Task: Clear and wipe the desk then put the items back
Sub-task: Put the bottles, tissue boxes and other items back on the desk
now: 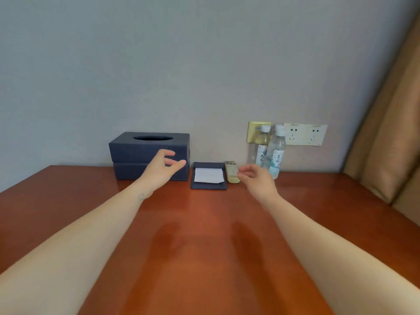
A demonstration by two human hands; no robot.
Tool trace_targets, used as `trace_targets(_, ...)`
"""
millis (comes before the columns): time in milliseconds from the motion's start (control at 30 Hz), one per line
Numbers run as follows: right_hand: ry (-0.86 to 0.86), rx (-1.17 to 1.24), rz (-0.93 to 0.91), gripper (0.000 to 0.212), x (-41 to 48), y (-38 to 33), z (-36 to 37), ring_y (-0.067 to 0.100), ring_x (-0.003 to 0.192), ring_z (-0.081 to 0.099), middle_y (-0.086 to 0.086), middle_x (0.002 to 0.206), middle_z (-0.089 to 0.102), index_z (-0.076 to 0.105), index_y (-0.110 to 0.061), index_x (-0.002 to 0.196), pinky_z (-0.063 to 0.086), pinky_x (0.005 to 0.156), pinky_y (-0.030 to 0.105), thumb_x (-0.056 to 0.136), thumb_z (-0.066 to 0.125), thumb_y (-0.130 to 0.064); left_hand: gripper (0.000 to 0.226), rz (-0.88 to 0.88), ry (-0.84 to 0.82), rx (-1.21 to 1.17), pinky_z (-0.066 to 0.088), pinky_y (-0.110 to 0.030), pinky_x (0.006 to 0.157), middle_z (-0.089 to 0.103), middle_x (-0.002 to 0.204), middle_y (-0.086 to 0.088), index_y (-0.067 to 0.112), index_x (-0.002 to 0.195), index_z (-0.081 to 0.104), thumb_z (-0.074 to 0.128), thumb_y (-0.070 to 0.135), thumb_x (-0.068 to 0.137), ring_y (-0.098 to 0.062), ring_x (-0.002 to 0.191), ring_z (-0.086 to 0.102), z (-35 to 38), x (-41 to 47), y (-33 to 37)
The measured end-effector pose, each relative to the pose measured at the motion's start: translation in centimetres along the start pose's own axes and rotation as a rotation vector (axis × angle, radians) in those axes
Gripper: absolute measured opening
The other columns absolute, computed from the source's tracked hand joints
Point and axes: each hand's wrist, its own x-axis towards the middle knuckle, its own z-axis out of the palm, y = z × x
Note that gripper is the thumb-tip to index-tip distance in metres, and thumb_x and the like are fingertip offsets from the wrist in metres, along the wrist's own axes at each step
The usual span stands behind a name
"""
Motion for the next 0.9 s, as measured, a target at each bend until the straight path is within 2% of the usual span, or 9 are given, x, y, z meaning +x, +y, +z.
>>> trace_targets(100, 0.038, -0.014, 0.006, 0.015, -2.3, 0.4, -3.7, 0.015, 0.087, 0.061, -0.004, 0.101, 0.069, 0.064, -0.022, 0.107, 0.05, 0.076, 0.027, 0.092, 0.063, -0.024, 0.049, 0.065, -0.107, 0.01, 0.037, -0.03, 0.091, 0.059, 0.107, 0.015, 0.025, 0.134, 0.044, 0.06, 0.042, 0.092, -0.012, 0.112, 0.053, 2.6, -2.3, 2.9)
trace_targets(200, 0.075, -0.005, 0.02, 0.016, -4.6, 1.0, -7.4, 0.013, 0.088, 0.059, -0.005, 0.095, 0.067, 0.064, -0.023, 0.106, 0.042, 0.064, 0.018, 0.091, 0.065, -0.025, 0.048, 0.101, -0.188, -0.007, 0.04, -0.031, 0.095, 0.061, 0.109, 0.016, 0.027, 0.133, 0.043, 0.061, 0.043, 0.092, -0.013, 0.117, 0.053, 5.2, -4.5, 5.6)
trace_targets(333, 0.139, 0.039, 0.047, 0.017, -8.0, 2.3, -12.1, 0.013, 0.084, 0.06, -0.004, 0.097, 0.071, 0.065, -0.026, 0.102, 0.048, 0.076, 0.027, 0.085, 0.07, -0.025, 0.06, 0.139, -0.285, -0.065, 0.044, -0.04, 0.105, 0.062, 0.117, 0.011, 0.023, 0.141, 0.034, 0.061, 0.043, 0.092, -0.011, 0.113, 0.06, 9.0, -7.6, 8.7)
trace_targets(433, 0.175, 0.041, 0.064, 0.016, -11.1, 3.9, -15.8, 0.015, 0.093, 0.064, -0.006, 0.097, 0.071, 0.062, -0.032, 0.098, 0.053, 0.086, 0.034, 0.085, 0.069, -0.025, 0.065, 0.171, -0.377, -0.113, 0.047, -0.037, 0.102, 0.06, 0.119, 0.007, 0.019, 0.145, 0.028, 0.061, 0.038, 0.093, -0.006, 0.101, 0.066, 12.2, -10.2, 10.9)
trace_targets(500, 0.2, 0.04, 0.074, 0.016, -13.1, 4.9, -18.4, 0.015, 0.097, 0.064, -0.006, 0.097, 0.072, 0.062, -0.032, 0.098, 0.053, 0.089, 0.036, 0.085, 0.069, -0.025, 0.066, 0.195, -0.448, -0.132, 0.048, -0.035, 0.1, 0.061, 0.117, 0.009, 0.018, 0.146, 0.025, 0.061, 0.036, 0.093, -0.006, 0.101, 0.066, 14.4, -11.9, 12.3)
trace_targets(633, 0.288, 0.054, 0.117, 0.019, -16.9, 6.6, -24.0, 0.014, 0.098, 0.065, -0.007, 0.099, 0.073, 0.061, -0.03, 0.102, 0.052, 0.092, 0.037, 0.087, 0.066, -0.021, 0.065, 0.267, -0.589, -0.139, 0.047, -0.031, 0.099, 0.062, 0.114, 0.016, 0.019, 0.146, 0.027, 0.061, 0.035, 0.094, -0.004, 0.105, 0.064, 19.1, -15.2, 15.6)
trace_targets(767, 0.38, 0.05, 0.155, 0.025, -21.0, 8.1, -29.2, 0.01, 0.098, 0.065, -0.007, 0.098, 0.071, 0.061, -0.028, 0.108, 0.051, 0.094, 0.036, 0.086, 0.068, -0.02, 0.063, 0.351, -0.687, -0.188, 0.049, -0.025, 0.092, 0.063, 0.115, 0.012, 0.017, 0.146, 0.028, 0.061, 0.032, 0.094, -0.004, 0.105, 0.064, 23.8, -18.8, 19.5)
trace_targets(833, 0.434, 0.033, 0.172, 0.027, -23.0, 8.7, -31.6, 0.011, 0.098, 0.065, -0.005, 0.1, 0.07, 0.061, -0.028, 0.109, 0.052, 0.093, 0.035, 0.085, 0.071, -0.02, 0.063, 0.389, -0.756, -0.208, 0.049, -0.025, 0.091, 0.064, 0.115, 0.013, 0.018, 0.145, 0.03, 0.062, 0.032, 0.093, -0.004, 0.105, 0.064, 26.0, -20.4, 21.2)
trace_targets(900, 0.484, 0.031, 0.181, 0.027, -25.0, 9.0, -34.0, 0.014, 0.096, 0.067, -0.002, 0.099, 0.071, 0.061, -0.027, 0.106, 0.053, 0.087, 0.032, 0.083, 0.072, -0.019, 0.061, 0.432, -0.822, -0.207, 0.048, -0.029, 0.096, 0.065, 0.116, 0.012, 0.019, 0.143, 0.034, 0.064, 0.033, 0.092, -0.006, 0.108, 0.063, 28.1, -22.0, 22.8)
